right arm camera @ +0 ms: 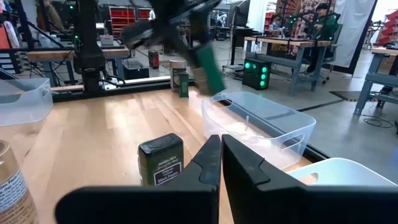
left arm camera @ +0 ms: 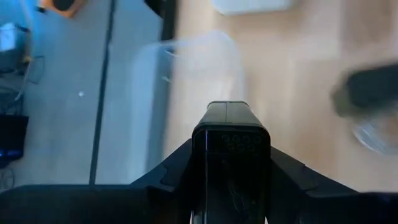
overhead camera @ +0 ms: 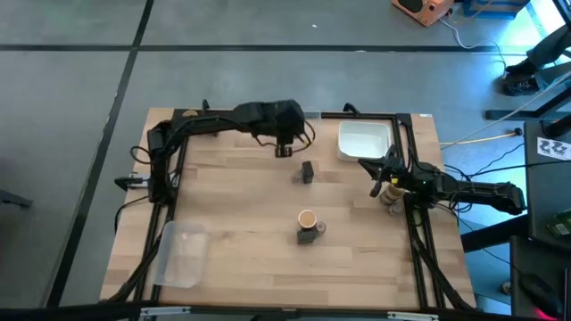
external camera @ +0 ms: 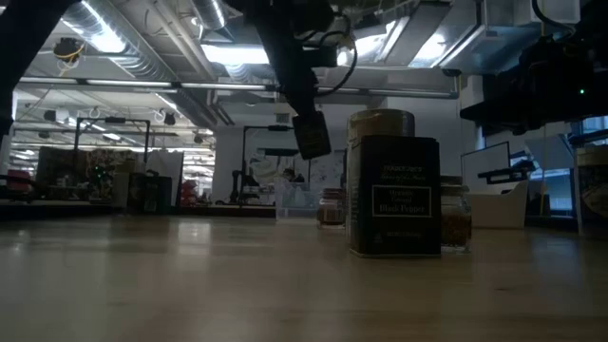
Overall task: Sort spices by type
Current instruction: Put the middle left black seasoning can into the top transparent bin
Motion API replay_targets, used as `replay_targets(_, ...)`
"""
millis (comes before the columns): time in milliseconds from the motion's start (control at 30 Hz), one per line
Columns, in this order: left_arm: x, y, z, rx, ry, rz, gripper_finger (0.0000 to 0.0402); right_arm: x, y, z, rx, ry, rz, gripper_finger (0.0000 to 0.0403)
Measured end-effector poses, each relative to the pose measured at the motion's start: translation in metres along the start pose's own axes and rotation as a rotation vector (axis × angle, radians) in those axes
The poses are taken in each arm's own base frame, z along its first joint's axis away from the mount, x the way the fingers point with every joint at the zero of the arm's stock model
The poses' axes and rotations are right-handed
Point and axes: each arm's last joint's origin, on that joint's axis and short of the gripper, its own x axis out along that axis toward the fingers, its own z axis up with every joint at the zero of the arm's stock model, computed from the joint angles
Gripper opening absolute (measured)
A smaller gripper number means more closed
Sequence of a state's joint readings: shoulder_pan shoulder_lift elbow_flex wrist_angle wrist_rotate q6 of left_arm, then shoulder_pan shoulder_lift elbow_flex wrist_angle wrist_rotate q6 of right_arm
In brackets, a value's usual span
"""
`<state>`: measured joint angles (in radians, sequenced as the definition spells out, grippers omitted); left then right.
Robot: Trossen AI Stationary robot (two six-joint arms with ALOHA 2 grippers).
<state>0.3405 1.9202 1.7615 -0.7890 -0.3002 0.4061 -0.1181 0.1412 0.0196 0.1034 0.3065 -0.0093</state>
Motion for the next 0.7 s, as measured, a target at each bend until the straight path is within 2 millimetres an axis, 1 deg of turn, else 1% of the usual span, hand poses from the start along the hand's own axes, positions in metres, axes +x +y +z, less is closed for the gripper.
replay_targets(133, 0.009, 0.021, -0.005, -0.043, -0.038, 0.052, 0.0129, 0.0, 0.0, 0.0, 0.0, 0.0, 0.0, 0.0017)
replay_targets(233, 0.017, 0.032, -0.011, -0.059, -0.047, 0.075, 0.0129, 0.0, 0.0, 0.0, 0.0, 0.001, 0.0, 0.0017)
replay_targets(367, 0.03, 0.04, -0.021, -0.074, -0.047, 0.097, 0.0129, 0.0, 0.0, 0.0, 0.0, 0.001, 0.0, 0.0017)
replay_targets(500, 0.039, 0.047, -0.032, -0.098, -0.042, 0.083, 0.0129, 0.0, 0.0, 0.0, 0.0, 0.001, 0.0, 0.0017)
replay_targets(700, 0.042, 0.055, -0.034, -0.153, -0.109, 0.029, 0.0129, 0.0, 0.0, 0.0, 0.0, 0.001, 0.0, 0.0017)
